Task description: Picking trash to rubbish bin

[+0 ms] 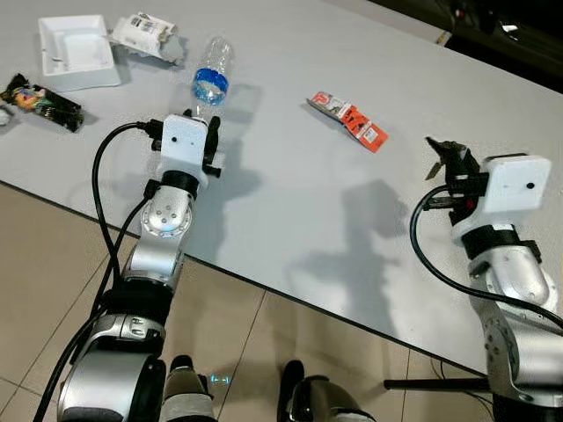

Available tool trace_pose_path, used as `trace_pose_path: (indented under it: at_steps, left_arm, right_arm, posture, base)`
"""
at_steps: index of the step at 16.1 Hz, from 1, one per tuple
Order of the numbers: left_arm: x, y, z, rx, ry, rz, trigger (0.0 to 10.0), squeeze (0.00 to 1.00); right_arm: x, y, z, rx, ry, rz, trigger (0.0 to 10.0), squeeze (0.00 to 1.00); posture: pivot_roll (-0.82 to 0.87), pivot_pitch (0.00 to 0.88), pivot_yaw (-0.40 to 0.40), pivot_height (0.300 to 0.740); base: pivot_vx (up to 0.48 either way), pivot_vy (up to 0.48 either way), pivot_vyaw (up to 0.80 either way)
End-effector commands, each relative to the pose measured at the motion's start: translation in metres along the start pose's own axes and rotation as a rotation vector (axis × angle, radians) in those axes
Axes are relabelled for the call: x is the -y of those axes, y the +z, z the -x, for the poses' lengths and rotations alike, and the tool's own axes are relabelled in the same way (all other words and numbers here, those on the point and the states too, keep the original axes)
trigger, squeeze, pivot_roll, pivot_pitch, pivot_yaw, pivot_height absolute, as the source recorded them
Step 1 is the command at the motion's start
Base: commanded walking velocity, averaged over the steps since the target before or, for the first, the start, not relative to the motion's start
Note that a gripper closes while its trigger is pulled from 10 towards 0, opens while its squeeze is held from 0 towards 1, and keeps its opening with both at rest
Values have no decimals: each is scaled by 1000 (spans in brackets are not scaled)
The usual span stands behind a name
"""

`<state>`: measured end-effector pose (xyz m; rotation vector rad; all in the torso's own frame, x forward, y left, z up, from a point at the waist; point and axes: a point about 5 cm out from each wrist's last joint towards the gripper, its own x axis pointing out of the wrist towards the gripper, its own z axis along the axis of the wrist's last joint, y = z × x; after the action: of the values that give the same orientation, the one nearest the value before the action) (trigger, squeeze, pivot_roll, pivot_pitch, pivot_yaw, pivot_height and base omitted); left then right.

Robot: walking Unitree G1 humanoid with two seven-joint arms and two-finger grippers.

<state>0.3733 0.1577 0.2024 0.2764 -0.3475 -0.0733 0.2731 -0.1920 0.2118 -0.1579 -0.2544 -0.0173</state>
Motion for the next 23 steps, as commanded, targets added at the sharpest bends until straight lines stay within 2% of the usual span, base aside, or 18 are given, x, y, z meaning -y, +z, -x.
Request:
trace_pose_path:
  at_steps: [1, 3, 5, 7, 9, 15, 20, 21, 23]
  left_arm:
    - [8, 2, 2, -1, -26, 23, 10000, 0]
    - [22, 7, 7, 11, -61, 64, 10000, 0]
    - [44, 14, 23, 24, -122, 125, 10000, 0]
    - [55, 13, 30, 10, -156, 142, 10000, 0]
    - [64, 15, 31, -7, -168, 172, 10000, 0]
    - [76, 25, 40, -25, -245, 200, 10000, 0]
    - [66, 2, 57, -141, -256, 174, 10000, 0]
    - [63, -3, 63, -177, -263, 171, 10000, 0]
    - [62, -9, 65, -231, -277, 198, 10000, 0]
  right_arm:
    - [2, -1, 2, 4, -12, 2, 10000, 0]
    - [3, -1, 4, 7, -14, 1, 10000, 0]
    - [0, -2, 9, 8, -20, -9, 10000, 0]
    - [-3, -3, 11, 10, -19, -19, 10000, 0]
    - [-8, -4, 13, 12, -22, -38, 10000, 0]
    - [-18, -7, 21, 15, -47, -55, 10000, 0]
    - [-15, -5, 35, 33, -92, -89, 10000, 0]
    - [-12, -10, 42, 15, -125, -96, 10000, 0]
    - [-12, -15, 46, -2, -141, -103, 10000, 0]
  posture:
    - [230, 257, -176, 740]
    - [221, 246, -176, 740]
    - [212, 223, -174, 740]
    - [215, 206, -171, 740]
    - [215, 178, -163, 740]
    - [208, 132, -120, 740]
    - [206, 106, -95, 740]
    - [214, 91, -81, 740]
    - [222, 79, -73, 740]
  base:
    - [0, 0, 0]
    - [0, 0, 0]
    - [0, 0, 0]
    - [0, 0, 0]
    - [0, 0, 0]
    - [0, 0, 0]
    - [0, 0, 0]
    - [0, 0, 0]
    - [0, 0, 0]
